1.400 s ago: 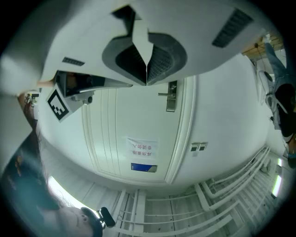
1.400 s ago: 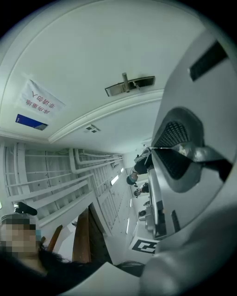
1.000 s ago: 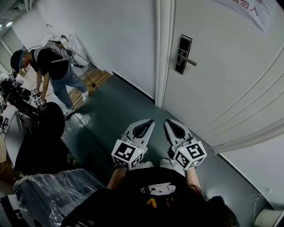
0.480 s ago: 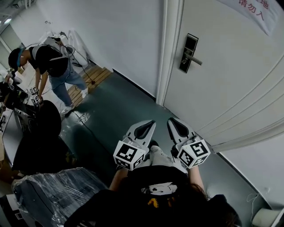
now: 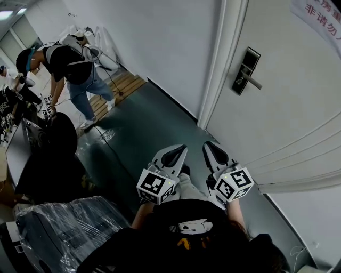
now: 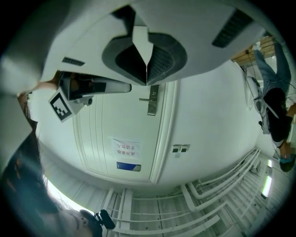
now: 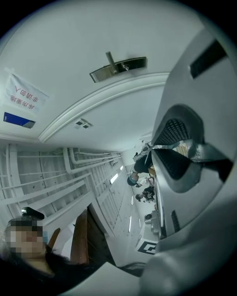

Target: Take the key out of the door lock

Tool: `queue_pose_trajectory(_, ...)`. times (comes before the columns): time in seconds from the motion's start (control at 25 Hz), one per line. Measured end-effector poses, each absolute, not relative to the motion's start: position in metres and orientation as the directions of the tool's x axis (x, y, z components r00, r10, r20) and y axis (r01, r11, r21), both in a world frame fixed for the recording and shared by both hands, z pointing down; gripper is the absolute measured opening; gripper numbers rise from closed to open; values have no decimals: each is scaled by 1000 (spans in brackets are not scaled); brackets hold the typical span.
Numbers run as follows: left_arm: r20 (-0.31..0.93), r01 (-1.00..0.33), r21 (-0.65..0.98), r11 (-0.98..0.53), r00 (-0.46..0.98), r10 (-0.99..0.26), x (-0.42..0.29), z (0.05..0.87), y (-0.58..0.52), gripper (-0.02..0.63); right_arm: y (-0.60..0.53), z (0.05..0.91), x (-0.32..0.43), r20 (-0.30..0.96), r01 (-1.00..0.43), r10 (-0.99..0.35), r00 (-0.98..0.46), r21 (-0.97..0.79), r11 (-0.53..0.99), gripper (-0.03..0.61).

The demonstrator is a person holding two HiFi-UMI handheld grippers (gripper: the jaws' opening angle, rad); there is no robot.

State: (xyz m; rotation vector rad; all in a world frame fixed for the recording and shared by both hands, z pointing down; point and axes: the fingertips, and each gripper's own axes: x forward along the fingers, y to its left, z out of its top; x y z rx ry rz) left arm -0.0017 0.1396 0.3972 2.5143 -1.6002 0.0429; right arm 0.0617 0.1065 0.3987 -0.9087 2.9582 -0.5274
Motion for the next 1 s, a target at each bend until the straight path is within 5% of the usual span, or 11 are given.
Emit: queue_pose_trajectory(1.0,176,-896,99,-432,443,-879,-32,414,-86,9,-115,429,38,110,-565,-574,-811,-401,722,12)
